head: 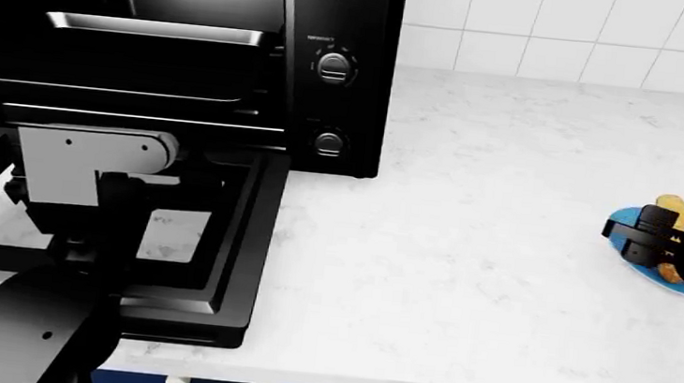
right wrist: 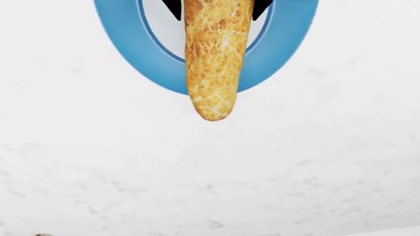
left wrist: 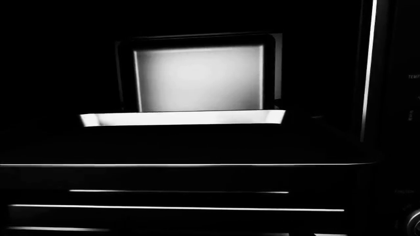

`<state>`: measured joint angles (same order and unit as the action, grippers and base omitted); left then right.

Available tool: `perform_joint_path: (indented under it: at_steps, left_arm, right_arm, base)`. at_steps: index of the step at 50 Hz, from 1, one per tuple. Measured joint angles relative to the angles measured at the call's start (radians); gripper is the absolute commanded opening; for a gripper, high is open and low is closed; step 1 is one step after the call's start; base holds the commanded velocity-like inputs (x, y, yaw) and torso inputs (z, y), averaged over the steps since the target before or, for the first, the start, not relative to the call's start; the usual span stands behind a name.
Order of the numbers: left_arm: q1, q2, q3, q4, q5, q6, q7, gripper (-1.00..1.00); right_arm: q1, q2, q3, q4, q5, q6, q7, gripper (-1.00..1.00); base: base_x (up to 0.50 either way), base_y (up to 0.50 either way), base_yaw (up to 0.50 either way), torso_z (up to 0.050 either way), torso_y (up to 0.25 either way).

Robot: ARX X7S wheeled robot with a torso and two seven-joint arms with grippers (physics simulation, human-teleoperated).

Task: Place the baguette on the tray of the toaster oven.

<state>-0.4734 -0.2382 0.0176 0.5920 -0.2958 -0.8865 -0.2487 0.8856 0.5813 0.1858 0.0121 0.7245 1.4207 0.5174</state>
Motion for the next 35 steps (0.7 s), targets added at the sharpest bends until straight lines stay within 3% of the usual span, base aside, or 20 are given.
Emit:
perform_joint_path:
  at_steps: [35]
  left_arm:
    - [0.000, -0.008, 0.000, 0.000, -0.022, -0.002, -0.017, 1.00]
  right_arm:
    - [0.124, 0.031, -0.128, -0.201, 0.060, 0.073, 0.021, -1.00]
  base:
    - [0.00, 0.00, 0.00, -0.002, 0.000]
